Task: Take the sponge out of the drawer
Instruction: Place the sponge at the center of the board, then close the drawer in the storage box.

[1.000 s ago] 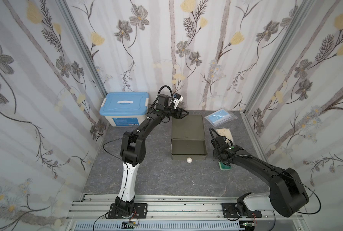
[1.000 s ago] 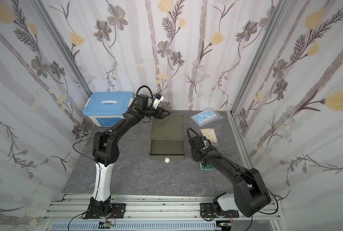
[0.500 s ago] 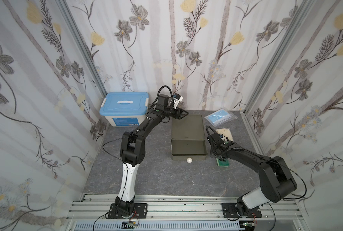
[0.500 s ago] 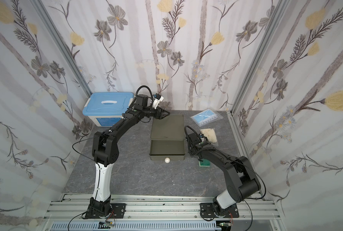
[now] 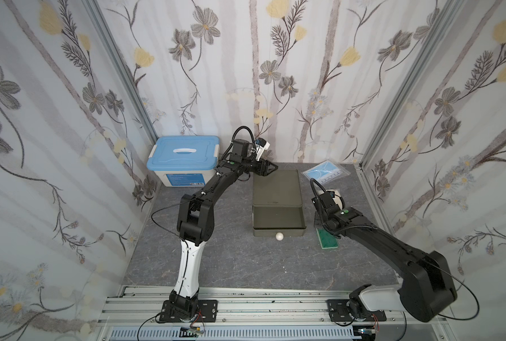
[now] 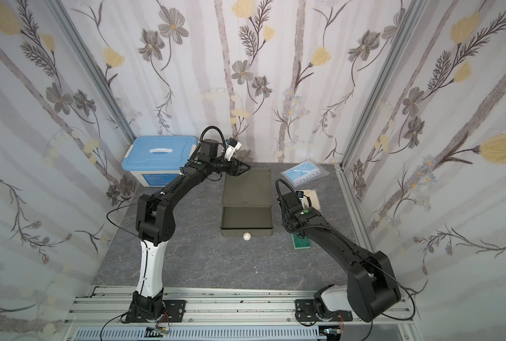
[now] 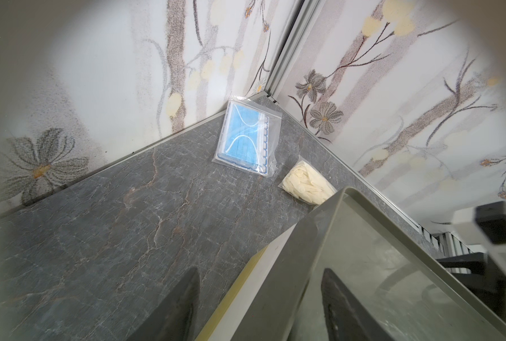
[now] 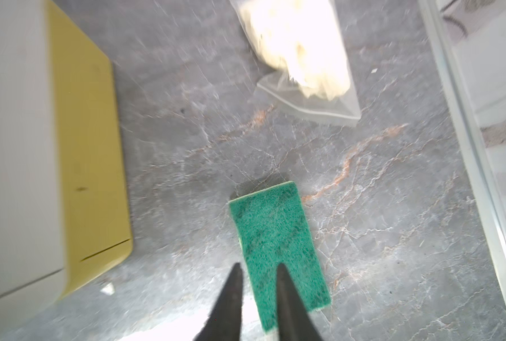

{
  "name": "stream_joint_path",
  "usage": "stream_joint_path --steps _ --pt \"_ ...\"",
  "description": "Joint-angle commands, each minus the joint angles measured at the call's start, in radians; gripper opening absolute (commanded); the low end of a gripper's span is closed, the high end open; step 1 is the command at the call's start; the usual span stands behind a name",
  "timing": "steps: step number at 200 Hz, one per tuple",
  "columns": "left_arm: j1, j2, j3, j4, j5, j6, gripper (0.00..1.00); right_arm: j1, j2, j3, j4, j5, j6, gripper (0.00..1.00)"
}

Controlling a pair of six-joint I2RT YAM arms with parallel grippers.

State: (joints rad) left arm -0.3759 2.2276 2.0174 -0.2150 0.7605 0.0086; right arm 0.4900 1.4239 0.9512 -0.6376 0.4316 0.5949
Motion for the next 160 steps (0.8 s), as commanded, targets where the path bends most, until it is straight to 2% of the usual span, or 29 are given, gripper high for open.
stream_joint_path --steps 1,15,32,44,56,75,91,123,160 --pt "0.005 0.011 0.019 -0.091 0.008 0.022 0.66 0.073 -0.142 -0.004 -0.084 0.084 -0.045 0.0" --pt "0.005 0.013 0.02 -0.088 0.007 0.022 0.66 0.147 -0.267 -0.009 -0.119 0.079 -0.062 0.0" --pt "0.005 0.014 0.022 -0.078 0.007 0.014 0.66 0.238 -0.399 -0.096 -0.07 -0.029 -0.042 0.0" --pt "0.005 0.018 0.023 -0.078 0.008 0.011 0.66 0.319 -0.451 -0.14 -0.034 -0.058 0.005 0.0" --pt "0.005 0.019 0.023 -0.076 0.008 0.009 0.66 0.422 -0.466 -0.163 -0.023 -0.027 0.046 0.0" --pt "0.005 0.021 0.025 -0.072 0.007 0.005 0.66 0.533 -0.438 -0.165 0.035 -0.004 0.067 0.0" --pt "0.005 0.021 0.026 -0.072 0.007 0.002 0.66 0.583 -0.381 -0.143 0.116 -0.008 0.059 0.0" --pt "0.003 0.009 0.002 -0.056 0.006 -0.005 0.66 0.625 -0.23 -0.038 0.182 -0.038 0.02 0.0" --pt "0.003 0.003 -0.024 -0.031 0.008 -0.013 0.66 0.663 -0.134 0.094 0.176 -0.077 -0.003 0.0"
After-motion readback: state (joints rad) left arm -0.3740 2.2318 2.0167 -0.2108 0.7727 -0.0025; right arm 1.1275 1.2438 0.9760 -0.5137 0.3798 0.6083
